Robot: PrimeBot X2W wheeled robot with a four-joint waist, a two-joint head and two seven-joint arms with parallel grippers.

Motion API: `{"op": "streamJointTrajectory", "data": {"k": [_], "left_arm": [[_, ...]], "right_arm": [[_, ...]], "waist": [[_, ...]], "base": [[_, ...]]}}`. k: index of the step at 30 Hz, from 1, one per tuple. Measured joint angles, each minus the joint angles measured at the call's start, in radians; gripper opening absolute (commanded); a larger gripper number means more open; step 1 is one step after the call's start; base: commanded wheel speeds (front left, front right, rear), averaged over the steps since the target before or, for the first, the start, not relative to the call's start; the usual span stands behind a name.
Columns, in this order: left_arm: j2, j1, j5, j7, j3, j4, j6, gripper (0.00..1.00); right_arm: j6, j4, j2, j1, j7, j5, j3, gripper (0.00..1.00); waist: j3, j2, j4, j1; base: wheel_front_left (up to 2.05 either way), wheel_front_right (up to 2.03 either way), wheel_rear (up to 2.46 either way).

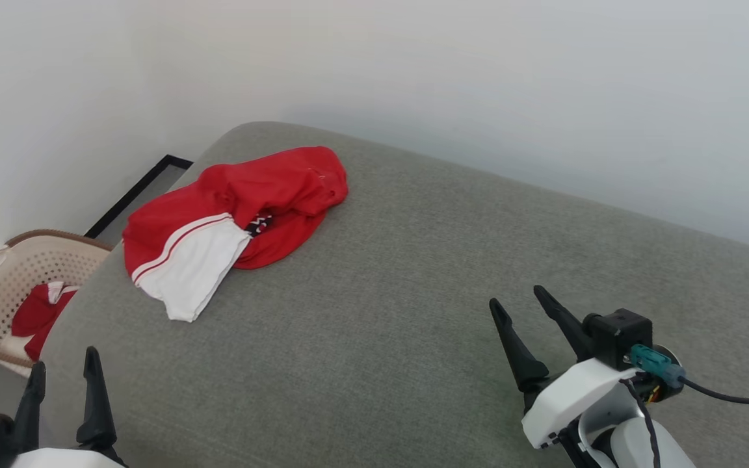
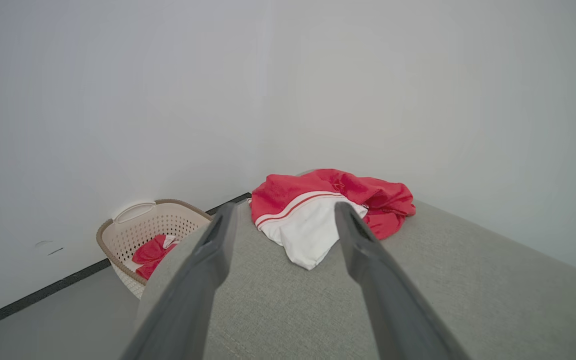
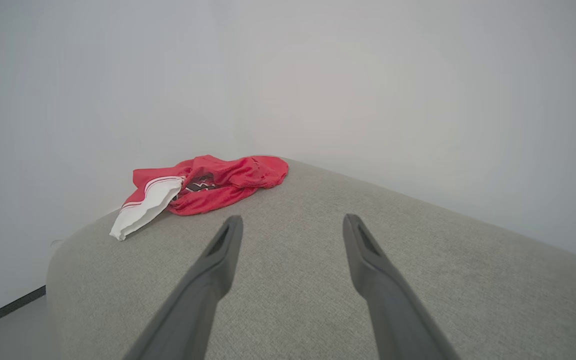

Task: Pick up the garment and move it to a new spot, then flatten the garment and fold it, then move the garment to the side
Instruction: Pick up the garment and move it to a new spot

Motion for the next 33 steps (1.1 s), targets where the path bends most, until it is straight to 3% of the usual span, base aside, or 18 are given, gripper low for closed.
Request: {"op": "streamJointTrajectory", "data": {"k": [9,15,33], "left_arm": [[-0.001,-0.087,-0.017,0.003,-0.026,0.044,-0.012,1.0],[0.011,-0.223,-0.021,-0.001,-0.043,0.128,-0.043,1.0],[0.1,-0.802,-0.08,-0.015,-0.084,0.598,-0.153,1.0]], "right_arm": [[0.0,-0.022,-0.008,0.005,0.019,-0.02,-0.014,1.0],[0.0,-0.057,-0.02,-0.016,0.051,-0.042,-0.017,1.0],[0.0,-0.253,-0.109,-0.165,0.18,-0.118,-0.075,1.0]], "waist": [[0.039,0.0,0.016,0.0],[0.087,0.0,-0.004,0.0],[0.382,-0.0001,-0.115,0.0]], "base": [[0.0,0.0,0.0],[0.0,0.0,0.0],[0.0,0.0,0.0]]}}
